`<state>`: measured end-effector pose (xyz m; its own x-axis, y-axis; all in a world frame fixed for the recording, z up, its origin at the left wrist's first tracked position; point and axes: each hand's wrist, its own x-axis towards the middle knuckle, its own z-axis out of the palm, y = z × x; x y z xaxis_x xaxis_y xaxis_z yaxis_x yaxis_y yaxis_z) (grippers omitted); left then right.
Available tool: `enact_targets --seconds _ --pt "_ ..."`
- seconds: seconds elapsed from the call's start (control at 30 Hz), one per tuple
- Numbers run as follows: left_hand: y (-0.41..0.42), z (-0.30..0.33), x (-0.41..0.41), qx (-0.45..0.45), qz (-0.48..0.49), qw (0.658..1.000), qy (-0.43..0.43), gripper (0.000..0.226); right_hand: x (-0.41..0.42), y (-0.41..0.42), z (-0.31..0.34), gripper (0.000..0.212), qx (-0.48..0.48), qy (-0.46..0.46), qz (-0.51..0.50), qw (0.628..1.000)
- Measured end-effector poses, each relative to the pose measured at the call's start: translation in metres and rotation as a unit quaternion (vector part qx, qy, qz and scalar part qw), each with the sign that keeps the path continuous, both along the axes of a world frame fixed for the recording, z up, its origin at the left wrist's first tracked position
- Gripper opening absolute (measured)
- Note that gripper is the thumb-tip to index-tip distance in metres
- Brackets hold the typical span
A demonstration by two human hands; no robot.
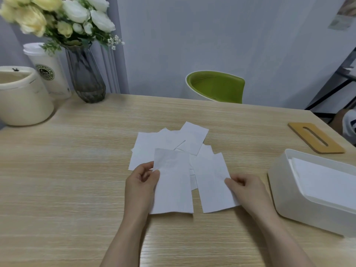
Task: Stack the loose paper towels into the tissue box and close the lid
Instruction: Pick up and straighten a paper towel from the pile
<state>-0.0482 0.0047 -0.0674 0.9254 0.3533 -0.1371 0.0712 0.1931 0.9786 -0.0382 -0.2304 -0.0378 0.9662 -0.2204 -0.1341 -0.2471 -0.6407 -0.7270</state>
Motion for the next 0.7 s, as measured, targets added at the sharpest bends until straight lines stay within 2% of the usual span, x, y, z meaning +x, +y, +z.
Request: enact_targets --seconds 0.07,0.17,0.27,0.37,0.47,0.7 --pt "0.000 0.000 -0.001 0.004 -0.007 1.000 0.007 0.020 -0.004 0.001 0.000 0.022 0.034 -0.033 -0.001 0.999" --pt "-0.002 0.001 -0.001 0.018 -0.020 1.000 0.012 0.024 -0.010 0.007 0.007 0.014 0.171 -0.073 -0.024 0.982" --pt "-0.003 0.000 -0.001 0.036 -0.023 0.999 0.015 0.027 -0.020 0.018 0.014 0.009 0.287 -0.074 -0.032 0.955" --pt "-0.004 -0.001 -0.002 0.044 -0.029 0.998 0.019 0.030 -0.026 0.034 0.016 0.008 0.350 -0.068 -0.023 0.934" --pt "-0.006 0.000 -0.004 0.037 -0.045 0.998 0.020 0.031 -0.030 0.053 0.012 0.009 0.356 -0.060 -0.002 0.932" --pt "-0.010 0.002 -0.004 -0.001 -0.059 0.998 0.030 0.024 -0.034 0.076 0.001 0.012 0.307 -0.075 0.015 0.949"
